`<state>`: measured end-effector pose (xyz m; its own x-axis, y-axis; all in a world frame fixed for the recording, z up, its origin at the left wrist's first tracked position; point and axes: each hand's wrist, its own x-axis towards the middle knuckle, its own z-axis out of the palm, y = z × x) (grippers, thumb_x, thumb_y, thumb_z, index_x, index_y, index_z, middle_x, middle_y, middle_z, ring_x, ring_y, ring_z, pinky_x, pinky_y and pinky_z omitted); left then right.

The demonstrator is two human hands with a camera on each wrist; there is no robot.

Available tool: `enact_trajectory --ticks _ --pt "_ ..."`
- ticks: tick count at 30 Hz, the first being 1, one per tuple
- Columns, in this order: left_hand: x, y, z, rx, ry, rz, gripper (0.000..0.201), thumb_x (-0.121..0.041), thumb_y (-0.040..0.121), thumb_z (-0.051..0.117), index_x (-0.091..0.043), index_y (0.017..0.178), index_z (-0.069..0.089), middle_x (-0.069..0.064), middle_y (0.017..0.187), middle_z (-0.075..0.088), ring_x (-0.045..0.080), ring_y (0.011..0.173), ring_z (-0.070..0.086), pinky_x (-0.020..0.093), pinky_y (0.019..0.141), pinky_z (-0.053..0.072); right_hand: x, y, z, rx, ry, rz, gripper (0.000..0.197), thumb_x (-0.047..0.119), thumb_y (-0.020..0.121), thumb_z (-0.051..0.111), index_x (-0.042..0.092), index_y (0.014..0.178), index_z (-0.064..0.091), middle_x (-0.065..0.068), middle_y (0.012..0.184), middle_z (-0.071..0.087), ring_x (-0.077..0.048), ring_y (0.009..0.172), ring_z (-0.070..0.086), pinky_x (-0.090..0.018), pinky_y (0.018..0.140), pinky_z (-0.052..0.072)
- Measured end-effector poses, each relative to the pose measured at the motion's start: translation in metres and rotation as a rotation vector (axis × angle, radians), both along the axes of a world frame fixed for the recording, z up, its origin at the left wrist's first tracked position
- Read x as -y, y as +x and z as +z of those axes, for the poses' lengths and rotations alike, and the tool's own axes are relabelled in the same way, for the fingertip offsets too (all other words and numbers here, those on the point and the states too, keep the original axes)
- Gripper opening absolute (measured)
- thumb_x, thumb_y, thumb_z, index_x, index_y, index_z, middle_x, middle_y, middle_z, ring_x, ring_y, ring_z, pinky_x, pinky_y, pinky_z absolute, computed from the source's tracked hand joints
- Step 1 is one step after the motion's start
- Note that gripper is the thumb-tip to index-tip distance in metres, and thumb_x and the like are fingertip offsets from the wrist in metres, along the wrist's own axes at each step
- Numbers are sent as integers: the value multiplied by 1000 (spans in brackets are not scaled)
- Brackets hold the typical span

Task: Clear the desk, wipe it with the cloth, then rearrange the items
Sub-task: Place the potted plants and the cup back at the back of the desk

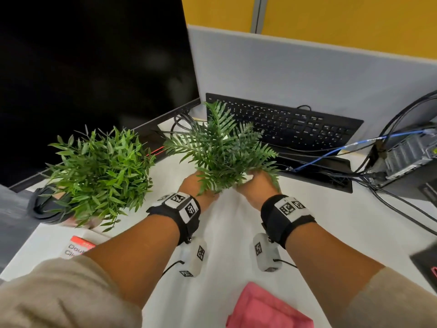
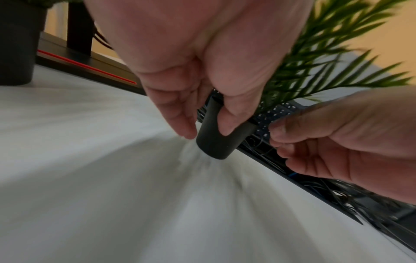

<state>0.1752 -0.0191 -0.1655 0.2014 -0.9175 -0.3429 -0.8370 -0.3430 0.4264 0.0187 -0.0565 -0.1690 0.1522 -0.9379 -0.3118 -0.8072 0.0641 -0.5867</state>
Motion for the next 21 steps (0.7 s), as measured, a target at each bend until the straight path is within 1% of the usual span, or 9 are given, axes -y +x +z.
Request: enact_trajectory --ticks 2,3,6,10,12,14,17,19,21 --pt "-15 0 4 -37 3 24 33 -23 81 66 -13 111 61 6 115 64 25 104 60 23 79 44 -14 -7 -1 41 -5 -98 29 27 85 64 23 113 61 4 103 63 -18 100 58 -19 85 36" --pt "-24 -2 6 -34 -7 18 32 -23 82 63 -13 112 61 6 116 63 25 105 59 22 79 42 -22 -10 -2 46 13 -109 21 21 84 62 25 105 62 4 100 64 -19 101 58 -19 82 35" --pt "-54 -4 18 -50 40 -24 32 -24 84 54 -18 115 61 5 119 63 25 107 59 25 85 46 -55 -8 7 69 53 -68 14 9 82 60 22 83 65 2 89 66 -18 84 61 -23 69 46" --pt "-110 9 47 -73 58 -164 17 -26 83 52 -19 95 62 5 102 68 27 92 64 37 80 56 -109 16 24 9 95 205 18 13 83 61 27 71 63 10 76 65 -11 74 61 -23 66 51" --pt "-137 28 59 -59 51 -196 16 -30 82 49 -18 86 59 5 95 69 28 88 63 34 73 53 -134 40 37 47 102 328 26 16 83 61 31 64 57 11 66 62 -3 63 56 -15 57 45" --pt "-165 63 65 -32 27 -190 16 -31 81 47 -19 83 58 4 92 68 27 86 63 31 68 48 -159 77 48 85 86 428 31 17 86 60 33 61 53 12 61 58 0 58 54 -13 53 41" --pt "-206 126 71 14 -31 -148 17 -34 80 49 -20 82 58 2 86 68 23 82 62 34 70 51 -189 136 50 127 66 505 19 16 86 58 30 74 64 12 71 63 0 65 57 -11 57 43" --pt "-229 169 75 59 -59 -84 15 -35 79 50 -21 78 56 0 80 68 21 77 61 32 68 51 -203 175 47 187 65 460 11 18 85 61 25 87 69 9 78 66 -3 67 58 -10 61 44" --pt "-243 207 76 75 -73 53 16 -34 76 53 -18 75 54 -1 72 65 19 71 60 30 64 50 -212 208 45 238 83 396 15 20 84 65 24 98 68 9 85 64 -3 72 55 -8 65 42"
